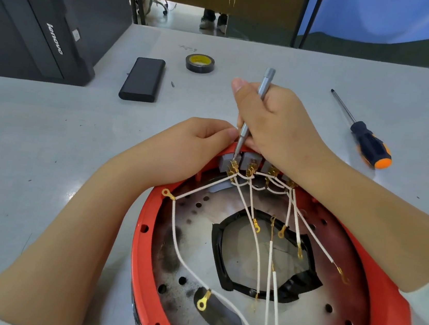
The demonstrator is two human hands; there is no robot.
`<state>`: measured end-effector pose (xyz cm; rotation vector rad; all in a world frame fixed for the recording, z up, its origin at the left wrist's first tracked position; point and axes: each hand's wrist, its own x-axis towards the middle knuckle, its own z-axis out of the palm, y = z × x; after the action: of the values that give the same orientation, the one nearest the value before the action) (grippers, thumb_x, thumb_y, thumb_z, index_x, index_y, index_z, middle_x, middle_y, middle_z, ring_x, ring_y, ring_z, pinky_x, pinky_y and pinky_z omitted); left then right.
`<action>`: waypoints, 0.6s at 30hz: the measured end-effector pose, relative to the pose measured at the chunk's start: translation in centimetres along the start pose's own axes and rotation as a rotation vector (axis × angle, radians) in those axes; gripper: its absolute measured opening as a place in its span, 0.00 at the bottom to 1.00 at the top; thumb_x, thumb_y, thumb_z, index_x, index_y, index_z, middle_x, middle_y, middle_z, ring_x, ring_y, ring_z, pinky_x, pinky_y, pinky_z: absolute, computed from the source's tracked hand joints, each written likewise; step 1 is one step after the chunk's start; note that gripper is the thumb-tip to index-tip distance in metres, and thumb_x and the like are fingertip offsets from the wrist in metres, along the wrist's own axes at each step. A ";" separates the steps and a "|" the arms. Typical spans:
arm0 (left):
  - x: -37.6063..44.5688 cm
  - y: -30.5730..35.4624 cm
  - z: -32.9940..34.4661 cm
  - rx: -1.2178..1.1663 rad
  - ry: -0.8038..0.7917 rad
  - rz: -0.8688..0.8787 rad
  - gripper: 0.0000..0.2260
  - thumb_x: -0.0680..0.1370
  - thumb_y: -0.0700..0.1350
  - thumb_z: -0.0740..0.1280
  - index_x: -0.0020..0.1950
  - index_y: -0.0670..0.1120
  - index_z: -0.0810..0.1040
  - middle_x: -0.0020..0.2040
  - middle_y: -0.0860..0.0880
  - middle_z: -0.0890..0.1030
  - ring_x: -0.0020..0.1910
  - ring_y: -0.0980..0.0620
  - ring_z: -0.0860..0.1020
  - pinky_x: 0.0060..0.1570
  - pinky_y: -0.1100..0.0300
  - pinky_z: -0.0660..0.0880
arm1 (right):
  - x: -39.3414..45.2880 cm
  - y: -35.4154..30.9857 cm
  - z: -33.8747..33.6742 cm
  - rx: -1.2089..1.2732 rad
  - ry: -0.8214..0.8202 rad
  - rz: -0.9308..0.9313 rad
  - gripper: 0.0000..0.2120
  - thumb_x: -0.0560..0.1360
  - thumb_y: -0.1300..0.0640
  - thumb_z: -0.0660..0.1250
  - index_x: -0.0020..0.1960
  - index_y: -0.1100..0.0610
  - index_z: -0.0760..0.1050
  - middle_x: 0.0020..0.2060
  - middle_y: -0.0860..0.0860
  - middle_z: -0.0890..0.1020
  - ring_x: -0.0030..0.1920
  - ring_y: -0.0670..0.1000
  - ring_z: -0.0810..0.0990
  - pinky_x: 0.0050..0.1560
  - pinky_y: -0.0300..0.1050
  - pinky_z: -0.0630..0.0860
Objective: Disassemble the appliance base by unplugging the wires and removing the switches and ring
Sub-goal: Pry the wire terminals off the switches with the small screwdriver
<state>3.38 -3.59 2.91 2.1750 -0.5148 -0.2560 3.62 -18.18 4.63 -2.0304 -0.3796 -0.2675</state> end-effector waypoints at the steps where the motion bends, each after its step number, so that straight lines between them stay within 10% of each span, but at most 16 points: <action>1: 0.0 -0.1 0.0 0.003 -0.002 -0.002 0.15 0.82 0.54 0.54 0.54 0.54 0.80 0.51 0.48 0.82 0.52 0.50 0.78 0.53 0.67 0.71 | 0.1 0.0 0.1 -0.014 -0.008 0.007 0.22 0.82 0.52 0.56 0.30 0.57 0.68 0.19 0.43 0.72 0.24 0.41 0.75 0.28 0.30 0.70; 18: -0.1 0.1 -0.1 0.021 -0.010 -0.005 0.15 0.82 0.53 0.53 0.55 0.53 0.80 0.52 0.45 0.82 0.51 0.49 0.78 0.49 0.67 0.72 | 0.8 -0.3 0.2 -0.091 -0.019 0.094 0.23 0.82 0.50 0.55 0.30 0.56 0.70 0.18 0.44 0.73 0.25 0.40 0.77 0.34 0.37 0.76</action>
<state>3.33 -3.54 3.04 2.1971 -0.5202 -0.2658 4.23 -17.72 5.00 -2.1349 -0.2865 -0.2110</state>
